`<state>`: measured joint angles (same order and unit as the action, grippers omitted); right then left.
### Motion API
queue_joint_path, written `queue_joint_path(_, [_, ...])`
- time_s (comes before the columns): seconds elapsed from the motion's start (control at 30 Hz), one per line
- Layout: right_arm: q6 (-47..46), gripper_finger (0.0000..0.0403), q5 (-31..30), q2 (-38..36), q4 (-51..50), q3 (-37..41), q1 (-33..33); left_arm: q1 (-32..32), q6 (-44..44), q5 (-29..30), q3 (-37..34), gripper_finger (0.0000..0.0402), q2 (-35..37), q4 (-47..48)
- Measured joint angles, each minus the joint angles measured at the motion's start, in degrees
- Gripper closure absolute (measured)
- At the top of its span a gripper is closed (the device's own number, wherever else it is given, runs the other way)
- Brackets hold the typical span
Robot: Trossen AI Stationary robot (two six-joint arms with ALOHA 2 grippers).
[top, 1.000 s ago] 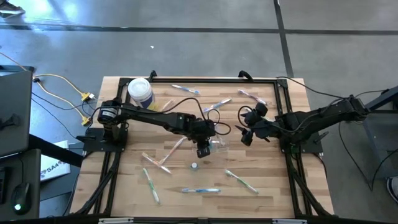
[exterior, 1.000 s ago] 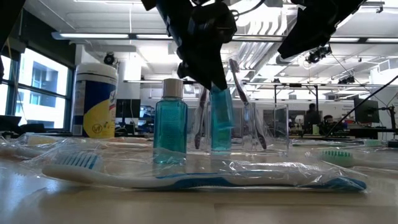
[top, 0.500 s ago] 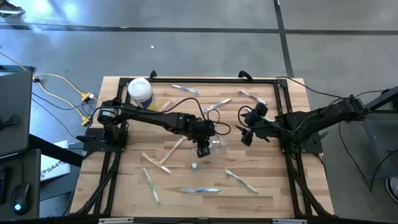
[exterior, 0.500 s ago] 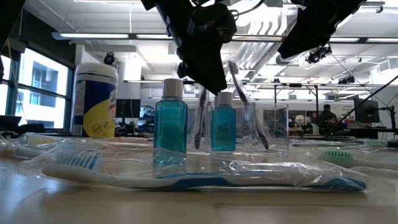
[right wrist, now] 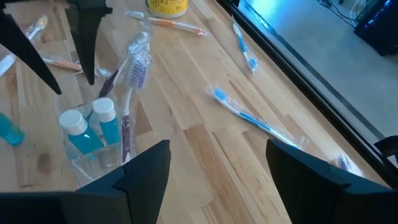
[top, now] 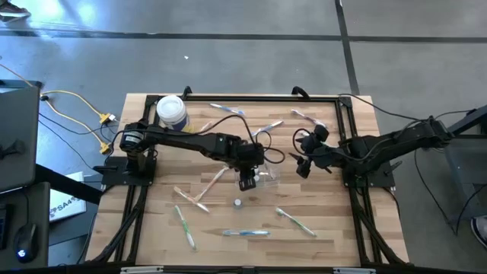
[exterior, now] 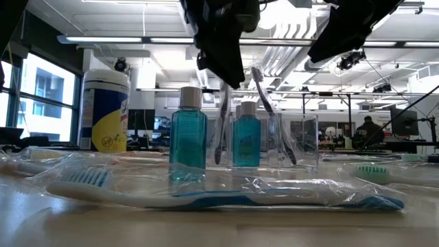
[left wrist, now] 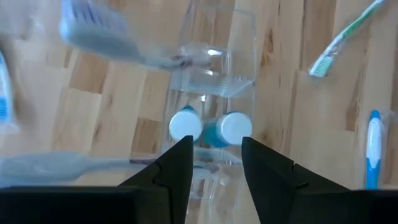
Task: Pick & Place toothbrushing station
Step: Put the bottom right green toothbrush into the transparent organizer
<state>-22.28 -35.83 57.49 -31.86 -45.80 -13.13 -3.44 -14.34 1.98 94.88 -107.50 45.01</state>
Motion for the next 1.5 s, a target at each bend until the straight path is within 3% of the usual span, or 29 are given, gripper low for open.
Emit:
queue_joint_path(0.23, [-2.09,0.0144,0.24,-5.43,-4.57,0.00,-0.02,-1.02,2.54,1.22,5.90,0.0266,0.08,6.67])
queue_joint_path(0.43, [-9.97,0.0144,2.37,-9.57,-15.59,0.00,-0.02,-2.82,4.04,11.92,10.95,0.0266,0.11,17.00])
queue_joint_path(0.7, [-12.52,0.0144,19.82,-8.46,-21.39,0.00,-0.02,-5.10,0.14,20.68,12.39,0.0266,1.32,30.41])
queue_joint_path(0.83, [-12.82,0.0144,25.01,-6.64,-21.46,0.00,-0.02,-6.59,-4.18,26.47,12.34,0.0266,2.98,37.20])
queue_joint_path(1.07, [-15.92,0.0144,37.52,-0.88,-20.26,0.00,-0.65,-9.90,-9.41,27.52,12.36,0.0266,8.23,42.93])
queue_joint_path(1.23, [-20.46,0.0144,42.12,3.53,-18.00,0.00,-4.27,-11.61,-11.70,28.60,12.34,0.0266,12.10,45.24])
queue_joint_path(1.37, [-24.83,0.0144,45.65,6.49,-13.70,0.00,-7.63,-13.36,-12.08,28.81,8.60,0.0266,16.72,44.54])
queue_joint_path(1.5, [-26.94,0.0144,45.27,9.04,-9.49,0.00,-10.21,-14.64,-15.72,29.88,-2.27,0.0266,24.22,40.34])
